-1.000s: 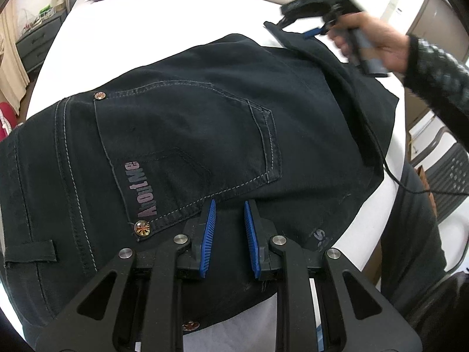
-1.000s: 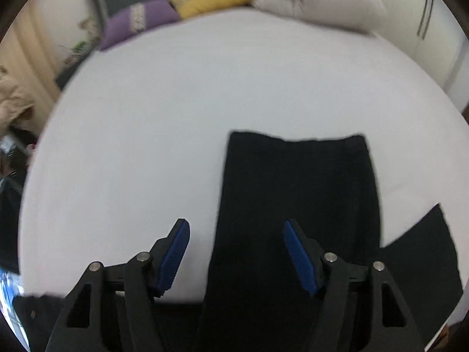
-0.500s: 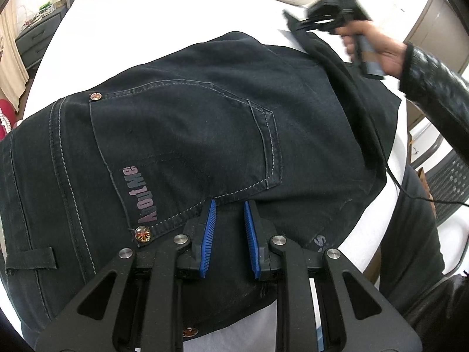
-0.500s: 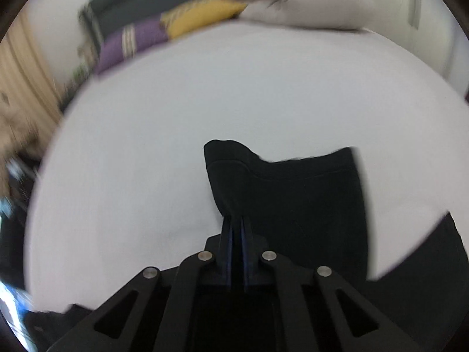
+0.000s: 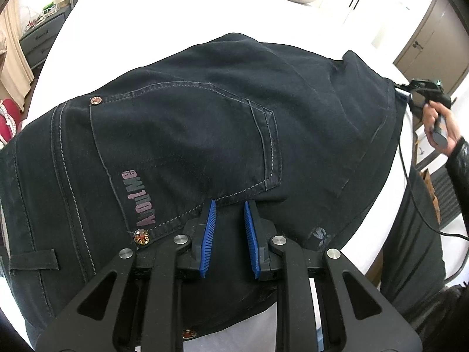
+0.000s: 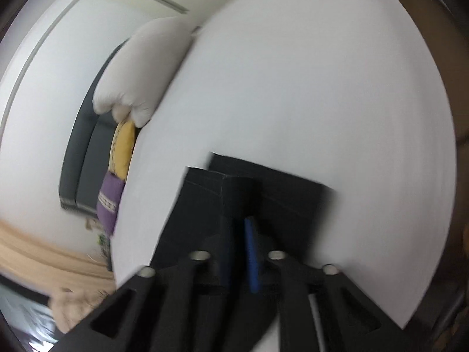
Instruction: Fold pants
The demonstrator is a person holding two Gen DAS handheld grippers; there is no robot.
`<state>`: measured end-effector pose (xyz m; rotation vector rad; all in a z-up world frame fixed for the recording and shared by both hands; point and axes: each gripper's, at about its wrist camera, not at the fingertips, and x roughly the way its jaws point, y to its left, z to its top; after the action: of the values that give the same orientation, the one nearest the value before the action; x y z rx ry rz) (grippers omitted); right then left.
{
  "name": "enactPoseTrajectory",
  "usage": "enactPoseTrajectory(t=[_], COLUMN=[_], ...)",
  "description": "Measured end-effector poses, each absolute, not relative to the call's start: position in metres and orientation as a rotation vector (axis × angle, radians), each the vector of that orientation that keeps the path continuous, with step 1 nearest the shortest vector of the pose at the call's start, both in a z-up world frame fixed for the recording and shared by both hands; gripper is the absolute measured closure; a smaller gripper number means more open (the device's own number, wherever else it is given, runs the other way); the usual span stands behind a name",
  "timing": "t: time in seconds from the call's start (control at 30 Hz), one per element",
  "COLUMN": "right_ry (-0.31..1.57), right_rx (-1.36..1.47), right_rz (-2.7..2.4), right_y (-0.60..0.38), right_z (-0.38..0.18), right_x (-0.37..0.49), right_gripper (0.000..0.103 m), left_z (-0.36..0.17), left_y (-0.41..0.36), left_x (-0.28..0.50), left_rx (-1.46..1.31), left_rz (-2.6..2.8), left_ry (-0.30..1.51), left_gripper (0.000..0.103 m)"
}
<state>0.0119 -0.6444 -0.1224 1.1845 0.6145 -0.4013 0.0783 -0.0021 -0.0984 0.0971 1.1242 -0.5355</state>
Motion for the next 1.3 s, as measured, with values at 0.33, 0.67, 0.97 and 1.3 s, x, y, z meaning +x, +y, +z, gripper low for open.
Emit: enactPoseTrajectory(t=[0.33,0.67,0.97,1.3], right_ry=[0.600,0.606,0.572,0.565], right_rx=[1.205,1.195,1.215,1.221], right_rz=[-0.330,-0.387,-0.444,-0.453], right_y=[-0.615,-0.634,-0.641,-0.643], right_z=[-0.122,-0.125,-0.136,-0.138], right_x=[0.040,0.028,-0.008,-0.023], right_gripper=[0.041,0.099,0.100,0.101], left_z=[-0.100,-0.096,-0.096,-0.095], left_y=[-0.009,-0.015,-0.014,-0.005], left_x=[0.075,0.071,0.070,0.068], left_rx=[0.099,0.089,0.087,0.059], left_rz=[-0.494,-0.456,-0.464,-0.470], left_ry=[1.140,1.127,1.130,1.122], left_gripper=[0.083,0.083,0.083,0.083])
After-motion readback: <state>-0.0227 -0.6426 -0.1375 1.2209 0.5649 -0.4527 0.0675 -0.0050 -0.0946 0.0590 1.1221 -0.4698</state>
